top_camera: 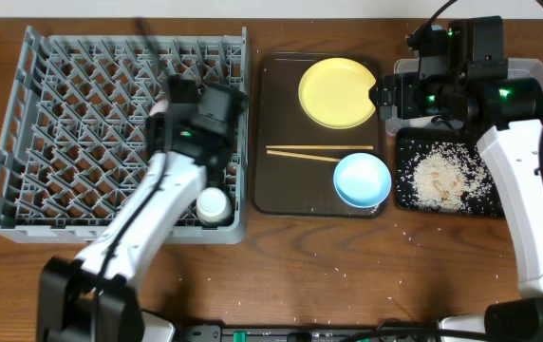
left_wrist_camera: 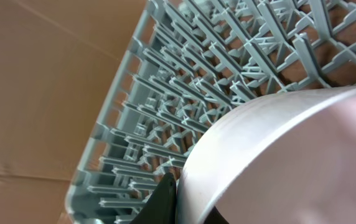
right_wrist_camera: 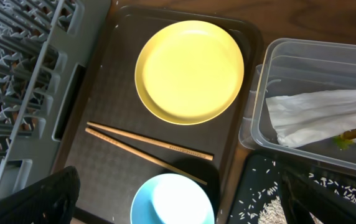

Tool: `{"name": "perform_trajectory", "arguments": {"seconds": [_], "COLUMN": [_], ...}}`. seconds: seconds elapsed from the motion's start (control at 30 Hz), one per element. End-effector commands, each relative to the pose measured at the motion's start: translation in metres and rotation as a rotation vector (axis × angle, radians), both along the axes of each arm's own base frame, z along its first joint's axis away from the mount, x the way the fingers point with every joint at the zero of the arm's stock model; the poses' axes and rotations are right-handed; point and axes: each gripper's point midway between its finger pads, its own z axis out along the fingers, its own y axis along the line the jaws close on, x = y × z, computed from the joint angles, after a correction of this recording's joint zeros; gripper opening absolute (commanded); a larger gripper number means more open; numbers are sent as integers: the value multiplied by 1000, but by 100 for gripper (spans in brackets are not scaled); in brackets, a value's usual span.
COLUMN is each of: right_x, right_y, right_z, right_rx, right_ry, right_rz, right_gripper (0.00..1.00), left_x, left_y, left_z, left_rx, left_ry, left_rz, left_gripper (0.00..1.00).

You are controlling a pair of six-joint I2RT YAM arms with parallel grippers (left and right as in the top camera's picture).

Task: Sort waste into correct bins and load items into the dishwasher
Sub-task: 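Lift the pink bowl and carry it over the dish rack, then lower the pink bowl upright into the rack's back row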

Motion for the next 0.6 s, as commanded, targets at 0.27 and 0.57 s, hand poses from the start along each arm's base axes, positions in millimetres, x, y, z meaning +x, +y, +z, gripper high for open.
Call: {"name": "perform_trajectory", "arguments": {"seconds": [0.27,0.57], "right_x": [2,2], "right_y": [1,1], "right_z": [2,2], "right_rx": [4,4], "right_ry": [-5,-5], "right_rz": [4,4], "right_gripper": [99,99], "left_x": [3,4], "left_y": [-1,-27], "left_z": [2,-3], "left_rx": [329,322], "left_ry": [-31,-32], "left_rz": [74,6], "left_gripper": [8,7]}}
